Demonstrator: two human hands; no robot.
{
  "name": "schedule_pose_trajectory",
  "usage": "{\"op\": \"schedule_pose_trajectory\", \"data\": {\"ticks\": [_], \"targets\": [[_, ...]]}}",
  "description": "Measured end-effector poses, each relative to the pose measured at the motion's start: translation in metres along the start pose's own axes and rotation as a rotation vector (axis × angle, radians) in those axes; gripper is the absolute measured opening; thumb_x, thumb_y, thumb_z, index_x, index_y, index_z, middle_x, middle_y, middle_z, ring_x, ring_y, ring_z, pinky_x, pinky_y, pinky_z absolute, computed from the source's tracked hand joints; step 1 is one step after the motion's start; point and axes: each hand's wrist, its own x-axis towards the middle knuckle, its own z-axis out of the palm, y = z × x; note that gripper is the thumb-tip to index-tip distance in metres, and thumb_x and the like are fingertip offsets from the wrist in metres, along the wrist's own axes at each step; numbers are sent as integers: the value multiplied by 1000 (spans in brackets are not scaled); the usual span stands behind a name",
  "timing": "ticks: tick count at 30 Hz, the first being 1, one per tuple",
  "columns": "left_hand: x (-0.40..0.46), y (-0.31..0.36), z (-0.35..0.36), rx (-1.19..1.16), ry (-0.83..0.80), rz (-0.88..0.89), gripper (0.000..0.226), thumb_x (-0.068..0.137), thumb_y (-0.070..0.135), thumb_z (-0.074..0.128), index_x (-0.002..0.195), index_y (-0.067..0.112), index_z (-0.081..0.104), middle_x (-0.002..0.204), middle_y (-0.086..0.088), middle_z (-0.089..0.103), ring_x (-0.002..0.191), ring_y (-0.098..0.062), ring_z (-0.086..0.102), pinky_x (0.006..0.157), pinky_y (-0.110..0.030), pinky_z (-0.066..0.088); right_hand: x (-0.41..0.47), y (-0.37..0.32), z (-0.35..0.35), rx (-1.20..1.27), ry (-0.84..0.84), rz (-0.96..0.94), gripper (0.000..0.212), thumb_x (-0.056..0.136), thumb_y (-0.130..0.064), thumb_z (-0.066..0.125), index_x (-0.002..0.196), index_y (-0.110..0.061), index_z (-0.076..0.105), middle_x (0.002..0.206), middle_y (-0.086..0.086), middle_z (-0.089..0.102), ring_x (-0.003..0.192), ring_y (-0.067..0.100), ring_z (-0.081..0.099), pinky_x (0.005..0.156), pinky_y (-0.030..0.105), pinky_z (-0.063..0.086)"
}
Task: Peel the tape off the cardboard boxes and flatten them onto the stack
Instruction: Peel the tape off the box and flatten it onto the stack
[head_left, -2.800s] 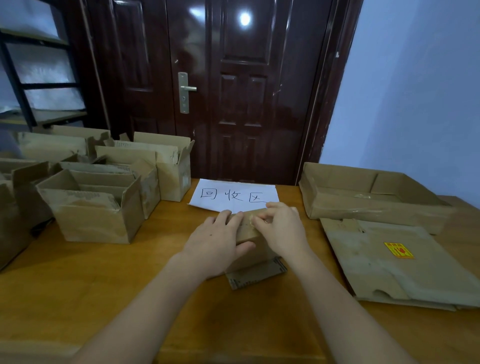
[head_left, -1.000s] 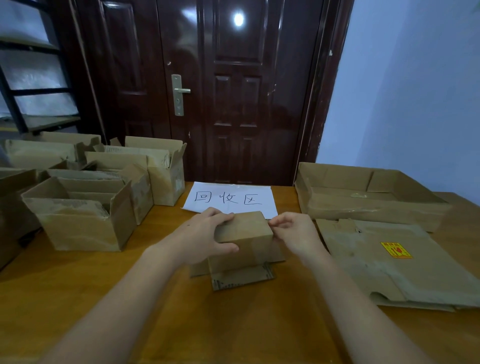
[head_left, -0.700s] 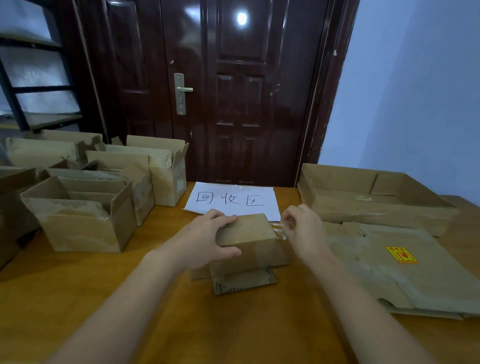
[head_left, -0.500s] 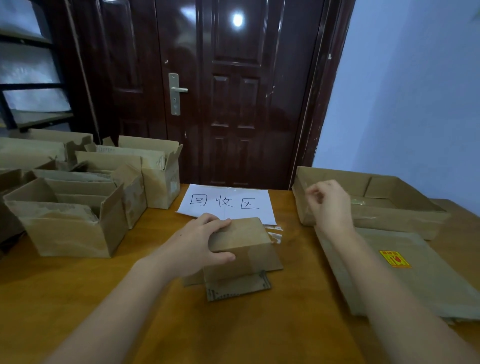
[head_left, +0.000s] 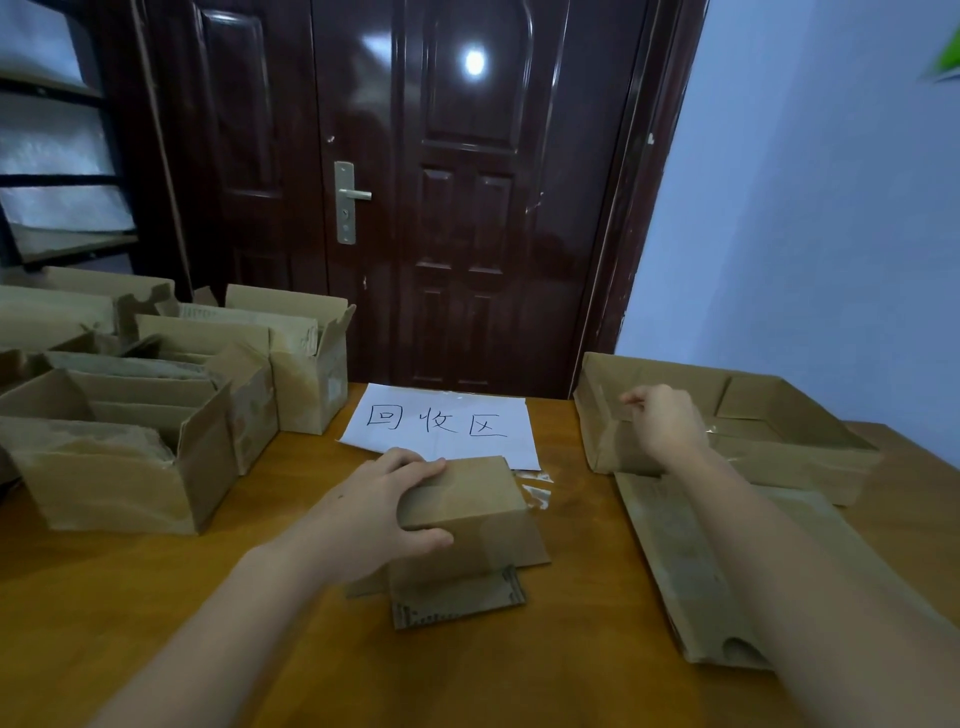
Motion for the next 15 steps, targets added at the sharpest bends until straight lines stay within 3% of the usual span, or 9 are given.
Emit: {"op": "schedule_pose_trajectory", "data": {"ticks": [2,5,7,10,12,15], "targets": [[1,-2,0,5,1,-5,90,77,84,61,155,54,26,138,33,27,120,1,37,87,-18,46,-5,-4,-1,6,26,-73,32,105,-12,49,128,-21,68,130,6,67,106,23,65,82,32,53],[1,-2,-2,19,-7,-1,93,74,89,56,155,54,25,144,33,27,120,4,34,90,-20,43,-22,-19,-2,64,29,-292,31,105,-19,51,131,-21,66,136,0,64,128,20,56,108,38,46],[-1,0,-4,39,-18,-5,93,76,89,55,156,55,22,150,32,24,123,4,32,93,-22,40,-42,-35,-1,128,-51,-451,36,105,-31,51,139,-24,60,144,-6,58,139,14,46,118,38,36],[0,6,-10,126,-54,-16,91,82,87,51,159,54,14,165,25,17,145,-8,29,113,-35,36,-79,-60,0,172,-289,-624,59,100,-58,46,152,-31,42,158,-13,41,146,6,33,121,36,28],[0,10,-17,251,-69,14,92,84,87,43,161,50,9,170,18,12,155,-15,15,124,-42,20,-100,-74,5,105,-414,-680,75,94,-72,44,157,-35,30,164,-14,28,150,5,24,122,36,25],[0,14,-24,381,-6,91,90,89,83,42,163,40,14,172,9,14,158,-18,10,126,-39,8,-120,-84,14,-28,-475,-708,82,92,-72,48,159,-34,22,167,-11,19,153,8,14,124,39,23]]}}
